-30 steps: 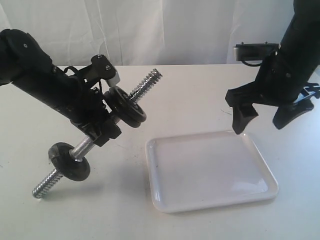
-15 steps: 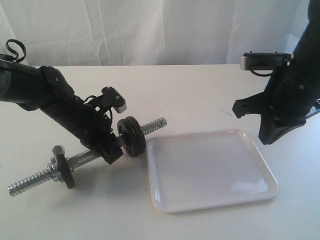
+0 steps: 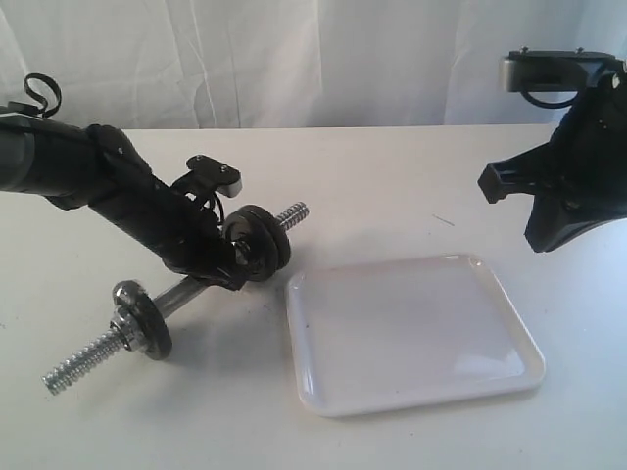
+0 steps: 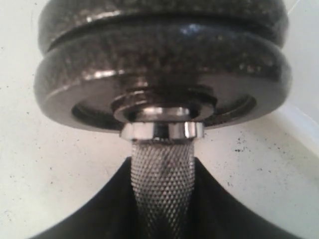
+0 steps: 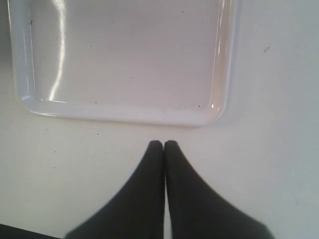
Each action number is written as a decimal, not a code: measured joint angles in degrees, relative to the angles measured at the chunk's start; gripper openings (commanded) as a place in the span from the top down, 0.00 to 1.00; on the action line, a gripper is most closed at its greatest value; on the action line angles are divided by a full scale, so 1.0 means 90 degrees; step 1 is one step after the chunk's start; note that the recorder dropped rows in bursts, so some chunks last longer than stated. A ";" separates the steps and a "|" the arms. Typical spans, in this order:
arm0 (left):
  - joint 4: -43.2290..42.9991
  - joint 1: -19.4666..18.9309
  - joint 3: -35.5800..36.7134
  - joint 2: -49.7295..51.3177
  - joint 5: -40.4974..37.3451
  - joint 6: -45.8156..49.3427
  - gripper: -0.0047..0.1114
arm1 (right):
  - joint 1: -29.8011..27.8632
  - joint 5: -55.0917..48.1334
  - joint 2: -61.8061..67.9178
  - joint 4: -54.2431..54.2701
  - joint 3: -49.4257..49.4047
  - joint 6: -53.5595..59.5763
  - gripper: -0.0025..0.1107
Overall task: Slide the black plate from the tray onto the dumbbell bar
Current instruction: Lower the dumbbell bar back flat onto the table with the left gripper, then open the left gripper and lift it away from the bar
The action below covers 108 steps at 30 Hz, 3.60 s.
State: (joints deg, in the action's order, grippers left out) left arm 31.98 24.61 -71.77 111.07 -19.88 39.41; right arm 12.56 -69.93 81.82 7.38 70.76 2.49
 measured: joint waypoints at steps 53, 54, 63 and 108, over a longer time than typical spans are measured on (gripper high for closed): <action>-0.1329 0.0742 0.0659 -0.0431 0.0819 -0.6536 0.96 | 0.0000 -0.0012 -0.0916 0.0011 0.0000 0.0009 0.98; -0.1329 0.0742 0.0659 -0.0431 0.0819 -0.6536 0.96 | 0.0000 -0.0012 -0.0922 0.0011 0.0000 0.0009 0.98; -0.1329 0.0742 0.0659 -0.0431 0.0806 -0.6579 0.96 | 0.0000 -0.0012 -0.0922 0.0011 0.0000 0.0009 0.98; -0.2667 0.0732 0.0552 -0.2090 -0.0186 -0.6933 0.96 | 0.0000 -0.0012 -0.1039 0.0023 0.0000 0.0047 0.98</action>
State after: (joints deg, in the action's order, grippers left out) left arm 7.97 31.19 -66.80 92.26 -21.55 -22.98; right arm 12.56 -70.04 72.46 7.59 70.76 2.91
